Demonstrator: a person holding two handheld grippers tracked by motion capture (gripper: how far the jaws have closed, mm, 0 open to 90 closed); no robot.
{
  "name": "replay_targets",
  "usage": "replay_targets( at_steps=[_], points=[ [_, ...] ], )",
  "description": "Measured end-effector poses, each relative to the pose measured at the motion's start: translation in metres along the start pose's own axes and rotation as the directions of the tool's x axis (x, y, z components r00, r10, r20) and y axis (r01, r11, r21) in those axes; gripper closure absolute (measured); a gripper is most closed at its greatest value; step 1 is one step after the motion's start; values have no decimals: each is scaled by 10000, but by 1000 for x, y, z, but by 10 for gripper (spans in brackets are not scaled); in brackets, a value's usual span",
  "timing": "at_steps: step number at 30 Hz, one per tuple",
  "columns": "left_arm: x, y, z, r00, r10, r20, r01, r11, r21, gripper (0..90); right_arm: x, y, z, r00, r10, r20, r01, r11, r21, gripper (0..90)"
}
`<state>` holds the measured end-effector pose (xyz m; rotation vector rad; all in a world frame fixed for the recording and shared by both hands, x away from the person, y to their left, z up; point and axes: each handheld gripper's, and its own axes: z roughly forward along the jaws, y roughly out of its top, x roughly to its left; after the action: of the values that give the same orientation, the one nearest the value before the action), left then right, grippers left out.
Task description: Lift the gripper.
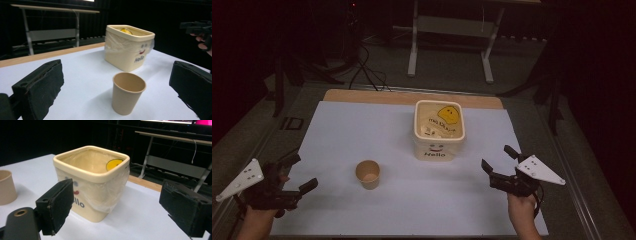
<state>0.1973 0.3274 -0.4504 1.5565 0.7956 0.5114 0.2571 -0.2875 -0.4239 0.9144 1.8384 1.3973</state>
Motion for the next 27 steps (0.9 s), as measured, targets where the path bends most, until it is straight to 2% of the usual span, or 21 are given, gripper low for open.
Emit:
replay_targets(
  at_steps=[4,9,11,12,14,18,23,27],
  points=[
    [5,-1,-4,9998,-192,-94,189,9993,-308,1,1,0,0,10000,7,-41,-7,10000,14,123],
    [8,-1,-9,9995,-282,-140,276,9988,-410,1,0,0,-2,9999,82,-84,-83,10000,-23,123],
    [7,4,-12,9987,-214,-454,202,9994,-279,1,0,0,-2,9999,121,-63,-121,9999,-35,123],
    [9,7,-14,9994,-304,-174,296,9987,-414,1,0,1,-2,9999,111,-101,-111,9999,-38,123],
    [13,16,-18,9987,-514,47,516,9970,-569,1,0,2,-2,10000,7,-39,-7,10000,-37,123],
    [16,30,-23,9995,-203,226,213,9986,-474,1,0,2,-2,9999,21,-115,-21,10000,-50,123],
    [16,48,-19,9982,214,558,-213,9998,-25,2,0,2,-1,9998,126,-145,-127,9999,-39,123],
    [10,61,-9,9936,474,1029,-543,9964,653,2,0,2,-1,9995,167,-261,-165,9998,73,124]
  ],
)
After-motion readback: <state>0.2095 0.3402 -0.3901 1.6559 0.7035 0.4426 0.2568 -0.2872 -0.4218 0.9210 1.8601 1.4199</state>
